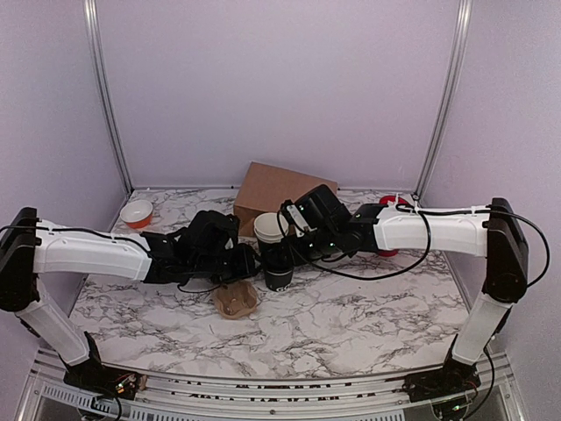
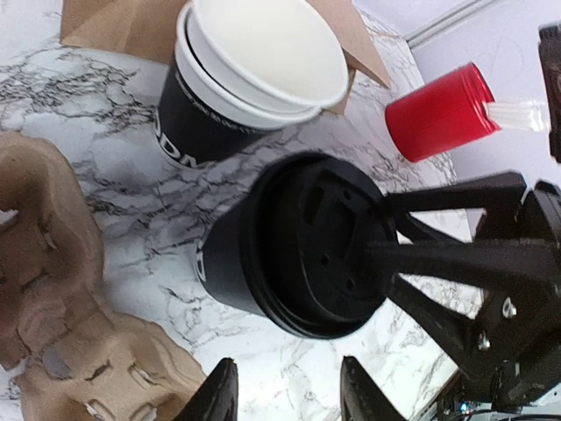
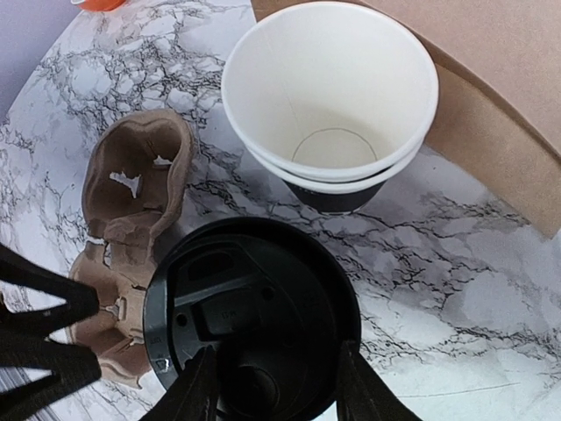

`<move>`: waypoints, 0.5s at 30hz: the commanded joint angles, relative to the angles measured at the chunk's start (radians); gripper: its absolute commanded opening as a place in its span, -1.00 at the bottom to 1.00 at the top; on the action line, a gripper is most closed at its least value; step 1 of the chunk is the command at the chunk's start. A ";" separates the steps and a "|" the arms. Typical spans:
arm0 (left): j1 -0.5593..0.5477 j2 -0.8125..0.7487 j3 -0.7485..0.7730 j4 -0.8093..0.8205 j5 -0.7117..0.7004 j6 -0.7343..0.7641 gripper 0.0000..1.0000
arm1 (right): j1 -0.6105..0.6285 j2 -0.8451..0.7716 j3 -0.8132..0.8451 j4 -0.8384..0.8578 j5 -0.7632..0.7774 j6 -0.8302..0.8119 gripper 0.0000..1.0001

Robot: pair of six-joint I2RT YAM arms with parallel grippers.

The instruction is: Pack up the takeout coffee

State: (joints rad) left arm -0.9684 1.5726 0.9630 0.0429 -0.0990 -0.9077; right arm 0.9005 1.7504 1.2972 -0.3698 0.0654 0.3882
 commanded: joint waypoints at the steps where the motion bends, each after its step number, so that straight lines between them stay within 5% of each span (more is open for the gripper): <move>1: 0.063 0.008 0.052 -0.060 -0.011 0.051 -0.17 | 0.006 -0.022 0.037 -0.032 0.012 -0.008 -0.11; 15: 0.111 0.161 0.164 -0.059 0.085 0.084 -0.22 | 0.004 -0.025 -0.001 -0.023 0.011 0.011 -0.17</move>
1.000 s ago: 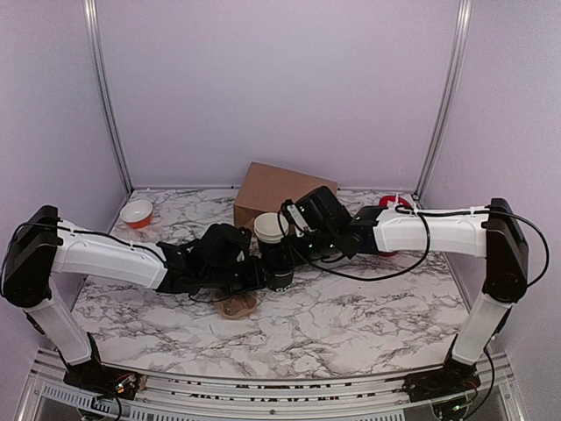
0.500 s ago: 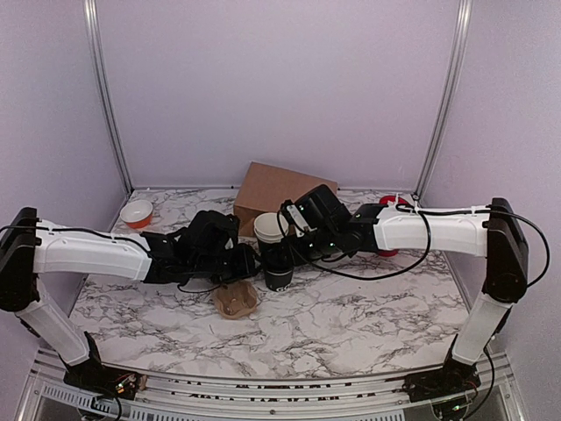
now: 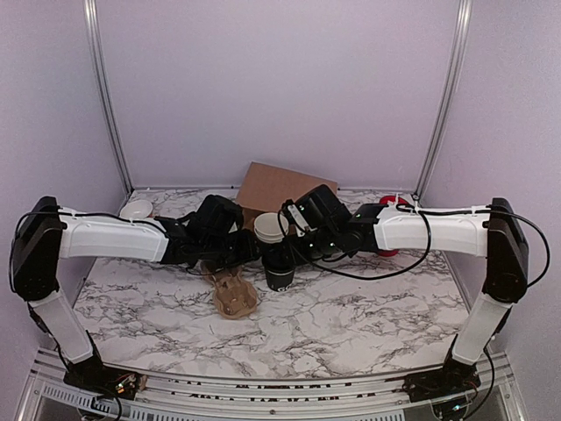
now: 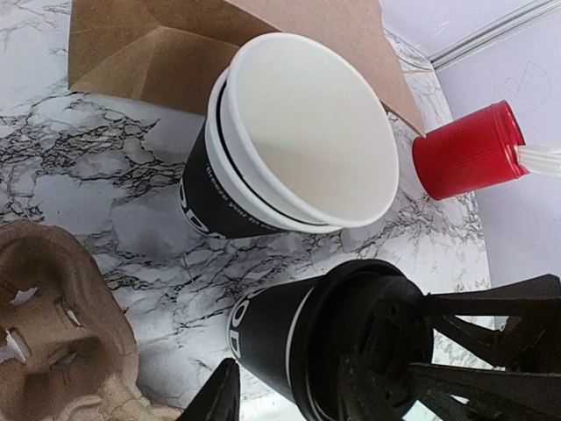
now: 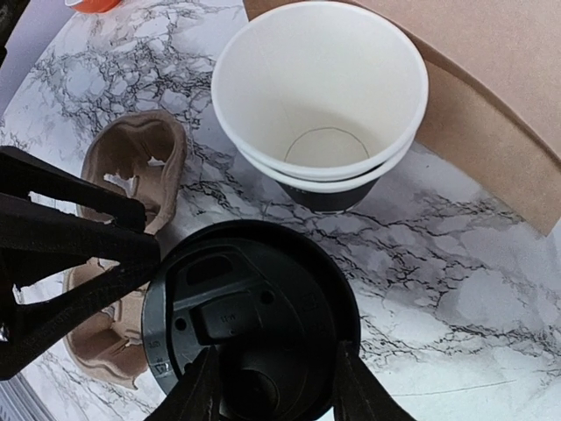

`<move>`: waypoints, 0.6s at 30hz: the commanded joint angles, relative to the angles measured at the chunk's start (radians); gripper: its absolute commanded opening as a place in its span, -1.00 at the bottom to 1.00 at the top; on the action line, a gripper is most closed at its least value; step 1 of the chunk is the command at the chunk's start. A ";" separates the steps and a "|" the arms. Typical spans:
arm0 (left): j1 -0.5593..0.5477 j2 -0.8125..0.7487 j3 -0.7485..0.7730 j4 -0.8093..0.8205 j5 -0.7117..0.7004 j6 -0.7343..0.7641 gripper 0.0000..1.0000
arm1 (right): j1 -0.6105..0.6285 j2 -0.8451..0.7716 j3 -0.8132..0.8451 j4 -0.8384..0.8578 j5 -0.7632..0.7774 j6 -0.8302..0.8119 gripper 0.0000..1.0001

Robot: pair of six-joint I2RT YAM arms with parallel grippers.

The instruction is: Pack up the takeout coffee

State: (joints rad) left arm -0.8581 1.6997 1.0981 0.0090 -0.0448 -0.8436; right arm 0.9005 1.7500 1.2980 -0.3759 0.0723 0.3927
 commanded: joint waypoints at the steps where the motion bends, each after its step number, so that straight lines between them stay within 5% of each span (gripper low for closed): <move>1: 0.001 0.038 0.026 -0.023 0.032 0.016 -0.22 | 0.005 -0.025 -0.004 -0.017 0.003 0.006 -0.18; 18: -0.027 0.039 -0.101 0.062 0.051 -0.047 -0.41 | 0.002 -0.003 -0.026 -0.004 -0.011 0.008 -0.26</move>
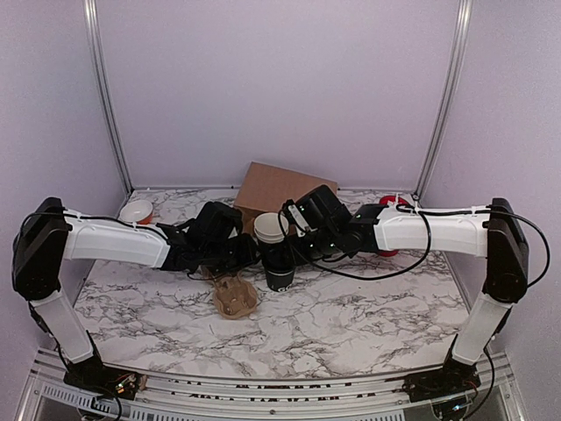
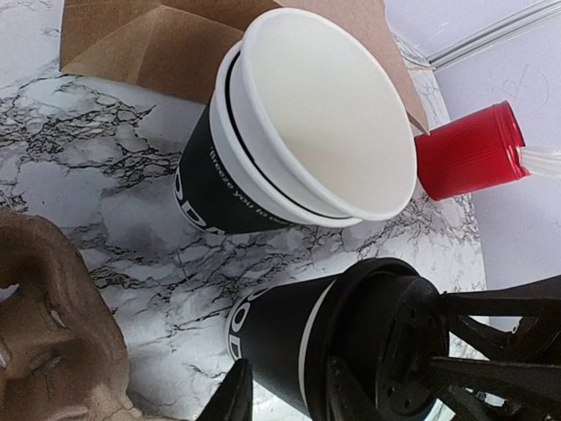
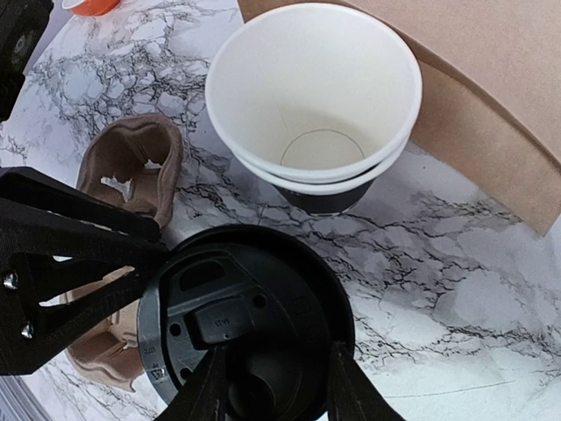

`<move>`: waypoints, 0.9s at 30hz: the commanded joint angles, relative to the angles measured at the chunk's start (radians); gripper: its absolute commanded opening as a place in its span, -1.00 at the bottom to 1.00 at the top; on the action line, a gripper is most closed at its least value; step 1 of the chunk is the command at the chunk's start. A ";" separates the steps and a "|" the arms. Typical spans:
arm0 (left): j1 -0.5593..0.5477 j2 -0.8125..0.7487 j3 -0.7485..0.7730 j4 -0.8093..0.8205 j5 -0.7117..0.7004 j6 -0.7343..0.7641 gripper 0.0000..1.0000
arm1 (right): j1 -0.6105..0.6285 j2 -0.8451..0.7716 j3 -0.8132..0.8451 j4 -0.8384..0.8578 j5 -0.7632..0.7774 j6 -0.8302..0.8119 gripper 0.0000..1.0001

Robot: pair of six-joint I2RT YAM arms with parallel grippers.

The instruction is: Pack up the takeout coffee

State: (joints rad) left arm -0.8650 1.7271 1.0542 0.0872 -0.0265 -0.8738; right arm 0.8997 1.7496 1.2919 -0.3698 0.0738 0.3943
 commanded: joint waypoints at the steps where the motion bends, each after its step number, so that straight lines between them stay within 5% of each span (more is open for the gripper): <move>1: -0.025 0.009 -0.062 -0.014 0.032 -0.019 -0.42 | 0.002 -0.002 -0.022 -0.010 -0.013 0.006 -0.27; 27: -0.086 -0.094 -0.063 -0.041 -0.008 -0.042 -0.46 | -0.002 -0.015 -0.001 -0.014 -0.007 -0.002 -0.31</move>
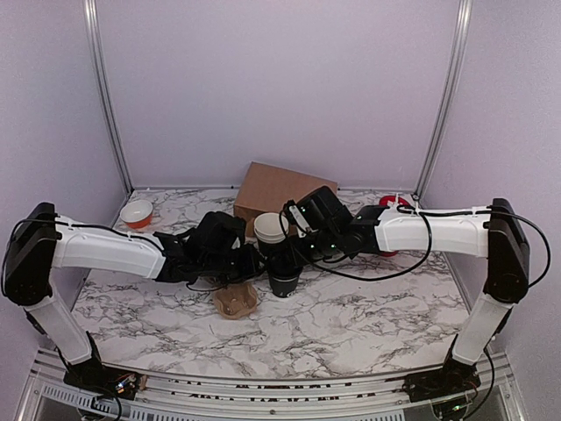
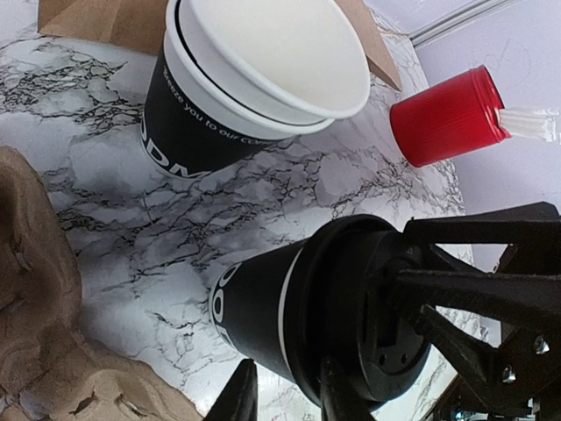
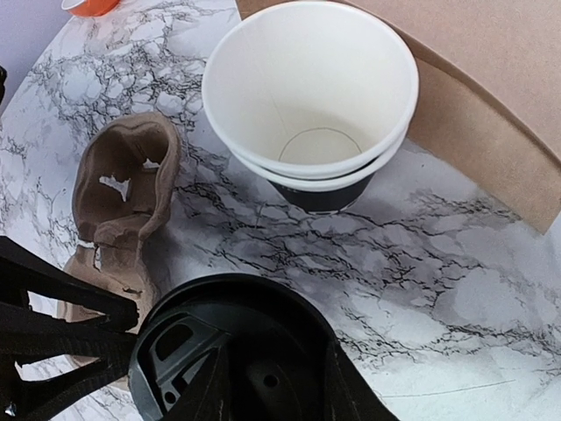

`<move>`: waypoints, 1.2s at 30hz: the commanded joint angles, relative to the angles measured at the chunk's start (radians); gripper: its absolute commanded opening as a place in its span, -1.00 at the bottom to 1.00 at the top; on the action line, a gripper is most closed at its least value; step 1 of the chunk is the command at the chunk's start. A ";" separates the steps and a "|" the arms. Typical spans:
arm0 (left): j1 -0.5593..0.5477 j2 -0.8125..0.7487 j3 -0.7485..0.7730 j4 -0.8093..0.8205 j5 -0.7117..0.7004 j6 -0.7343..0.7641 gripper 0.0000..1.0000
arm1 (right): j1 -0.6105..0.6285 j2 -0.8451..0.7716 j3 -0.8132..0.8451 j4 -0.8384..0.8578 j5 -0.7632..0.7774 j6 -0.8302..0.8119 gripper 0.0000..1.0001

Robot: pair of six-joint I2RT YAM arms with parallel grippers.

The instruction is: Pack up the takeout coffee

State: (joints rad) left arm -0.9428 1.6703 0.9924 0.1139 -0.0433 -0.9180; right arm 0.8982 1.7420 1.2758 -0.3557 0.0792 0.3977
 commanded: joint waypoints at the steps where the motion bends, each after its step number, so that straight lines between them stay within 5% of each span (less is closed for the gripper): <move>1: -0.008 -0.043 -0.004 -0.071 0.006 0.001 -0.46 | 0.000 -0.008 0.019 -0.030 -0.012 -0.008 -0.31; 19: 0.060 -0.022 0.068 -0.113 0.010 0.076 -0.36 | 0.002 -0.080 -0.010 -0.060 0.026 -0.001 -0.03; 36: 0.066 0.091 0.149 -0.113 0.076 0.096 -0.35 | -0.001 -0.108 -0.099 -0.040 0.005 0.055 -0.24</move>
State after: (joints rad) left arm -0.8768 1.7435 1.1194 0.0170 0.0166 -0.8368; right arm 0.8982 1.6550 1.1969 -0.4107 0.0978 0.4290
